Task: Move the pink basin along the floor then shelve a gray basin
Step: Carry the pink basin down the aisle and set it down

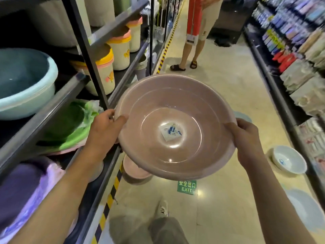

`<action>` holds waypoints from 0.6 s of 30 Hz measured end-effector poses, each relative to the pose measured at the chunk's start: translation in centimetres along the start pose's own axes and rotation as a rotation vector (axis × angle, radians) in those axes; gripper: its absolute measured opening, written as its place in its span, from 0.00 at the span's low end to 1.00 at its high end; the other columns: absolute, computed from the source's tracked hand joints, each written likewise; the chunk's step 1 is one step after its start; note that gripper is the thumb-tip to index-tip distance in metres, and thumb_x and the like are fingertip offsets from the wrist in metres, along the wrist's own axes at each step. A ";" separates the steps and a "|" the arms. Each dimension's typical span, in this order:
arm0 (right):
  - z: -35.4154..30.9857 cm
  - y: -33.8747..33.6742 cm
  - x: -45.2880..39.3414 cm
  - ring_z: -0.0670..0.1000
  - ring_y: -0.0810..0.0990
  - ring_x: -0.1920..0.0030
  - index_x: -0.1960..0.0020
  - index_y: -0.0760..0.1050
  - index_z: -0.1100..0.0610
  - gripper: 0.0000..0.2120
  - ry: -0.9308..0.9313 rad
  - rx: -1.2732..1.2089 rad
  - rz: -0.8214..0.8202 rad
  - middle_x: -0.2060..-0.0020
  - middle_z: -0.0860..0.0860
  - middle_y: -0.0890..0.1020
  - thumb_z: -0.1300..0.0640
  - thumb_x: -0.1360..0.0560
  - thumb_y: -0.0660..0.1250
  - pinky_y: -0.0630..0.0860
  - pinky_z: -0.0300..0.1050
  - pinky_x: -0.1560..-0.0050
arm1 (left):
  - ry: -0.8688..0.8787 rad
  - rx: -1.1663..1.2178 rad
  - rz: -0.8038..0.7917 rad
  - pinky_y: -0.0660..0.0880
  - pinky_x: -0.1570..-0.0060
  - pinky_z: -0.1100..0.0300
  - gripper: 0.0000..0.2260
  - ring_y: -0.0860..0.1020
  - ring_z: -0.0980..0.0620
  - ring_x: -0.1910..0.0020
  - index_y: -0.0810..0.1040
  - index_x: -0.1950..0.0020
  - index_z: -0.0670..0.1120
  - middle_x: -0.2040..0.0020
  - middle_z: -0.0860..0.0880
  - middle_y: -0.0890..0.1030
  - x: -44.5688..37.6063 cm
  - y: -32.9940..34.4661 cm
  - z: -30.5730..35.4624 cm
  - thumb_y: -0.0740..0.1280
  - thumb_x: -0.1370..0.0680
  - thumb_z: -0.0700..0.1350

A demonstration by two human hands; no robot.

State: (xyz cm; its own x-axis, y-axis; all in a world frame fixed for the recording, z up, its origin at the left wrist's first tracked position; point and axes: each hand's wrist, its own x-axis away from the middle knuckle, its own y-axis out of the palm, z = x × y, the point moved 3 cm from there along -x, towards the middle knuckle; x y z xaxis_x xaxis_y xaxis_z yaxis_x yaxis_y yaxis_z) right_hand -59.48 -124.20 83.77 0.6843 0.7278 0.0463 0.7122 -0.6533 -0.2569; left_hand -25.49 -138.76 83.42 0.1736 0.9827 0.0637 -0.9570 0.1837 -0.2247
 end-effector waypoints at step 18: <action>13.5 20.3 -21.3 0.41 0.81 0.65 0.47 0.81 0.47 0.07 0.001 0.489 -0.192 0.63 0.42 0.84 0.52 0.23 0.65 0.76 0.40 0.67 | -0.253 -0.302 0.069 0.81 0.57 0.51 0.07 0.84 0.51 0.56 0.79 0.44 0.52 0.55 0.63 0.82 -21.5 0.4 -18.0 0.70 0.21 0.47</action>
State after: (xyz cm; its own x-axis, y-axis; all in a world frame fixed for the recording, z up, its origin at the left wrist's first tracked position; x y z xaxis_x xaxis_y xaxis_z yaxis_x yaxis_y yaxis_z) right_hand -61.69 -150.18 64.49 0.5486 0.8246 0.1378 0.6687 -0.3338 -0.6644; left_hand -25.43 -159.38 64.50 0.0126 0.9636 0.2672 -0.8465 0.1526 -0.5101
